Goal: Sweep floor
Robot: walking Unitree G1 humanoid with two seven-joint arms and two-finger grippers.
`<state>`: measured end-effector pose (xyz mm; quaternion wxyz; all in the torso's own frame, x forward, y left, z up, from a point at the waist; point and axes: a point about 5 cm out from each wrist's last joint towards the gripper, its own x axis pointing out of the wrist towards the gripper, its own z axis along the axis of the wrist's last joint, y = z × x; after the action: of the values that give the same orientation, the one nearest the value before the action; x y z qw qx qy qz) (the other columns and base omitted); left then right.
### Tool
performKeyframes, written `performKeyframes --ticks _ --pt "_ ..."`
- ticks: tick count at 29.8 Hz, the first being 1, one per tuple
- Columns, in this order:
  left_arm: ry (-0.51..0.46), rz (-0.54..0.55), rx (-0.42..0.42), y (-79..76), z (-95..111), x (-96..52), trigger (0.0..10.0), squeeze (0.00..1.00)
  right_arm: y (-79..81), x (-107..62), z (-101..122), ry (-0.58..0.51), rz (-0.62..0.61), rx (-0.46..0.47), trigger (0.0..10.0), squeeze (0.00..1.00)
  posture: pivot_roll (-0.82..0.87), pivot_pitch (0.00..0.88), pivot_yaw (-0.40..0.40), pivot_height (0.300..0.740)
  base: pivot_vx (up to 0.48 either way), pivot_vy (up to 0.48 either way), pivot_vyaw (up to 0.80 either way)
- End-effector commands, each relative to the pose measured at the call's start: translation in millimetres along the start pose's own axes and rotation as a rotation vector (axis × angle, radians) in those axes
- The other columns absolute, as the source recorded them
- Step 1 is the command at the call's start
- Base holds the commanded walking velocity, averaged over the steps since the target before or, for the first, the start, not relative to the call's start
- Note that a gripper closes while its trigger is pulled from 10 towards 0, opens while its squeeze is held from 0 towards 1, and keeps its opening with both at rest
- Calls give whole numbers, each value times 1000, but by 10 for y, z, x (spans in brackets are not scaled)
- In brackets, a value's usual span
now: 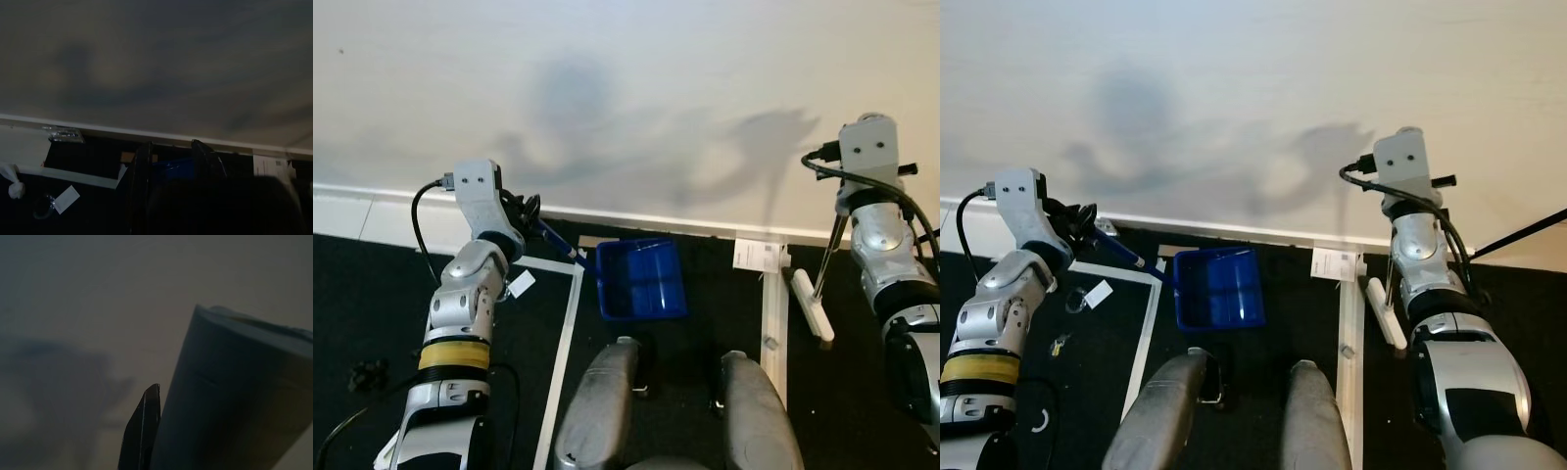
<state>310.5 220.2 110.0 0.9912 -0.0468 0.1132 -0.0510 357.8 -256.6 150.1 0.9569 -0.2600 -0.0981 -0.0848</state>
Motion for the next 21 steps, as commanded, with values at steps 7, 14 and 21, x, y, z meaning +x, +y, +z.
performKeyframes --ticks 7,14,21 --pt "43 -27 14 7 -1 -116 10000 0 10 42 74 -29 -37 45 10000 0 168 351 160 740 0 0 0" --pt "68 -32 11 -20 -18 -169 10000 0 40 57 61 7 -61 137 10000 0 185 365 159 740 0 0 0" --pt "44 117 23 -101 57 -33 10000 0 140 87 89 29 -33 278 10000 0 191 373 154 740 0 0 0"
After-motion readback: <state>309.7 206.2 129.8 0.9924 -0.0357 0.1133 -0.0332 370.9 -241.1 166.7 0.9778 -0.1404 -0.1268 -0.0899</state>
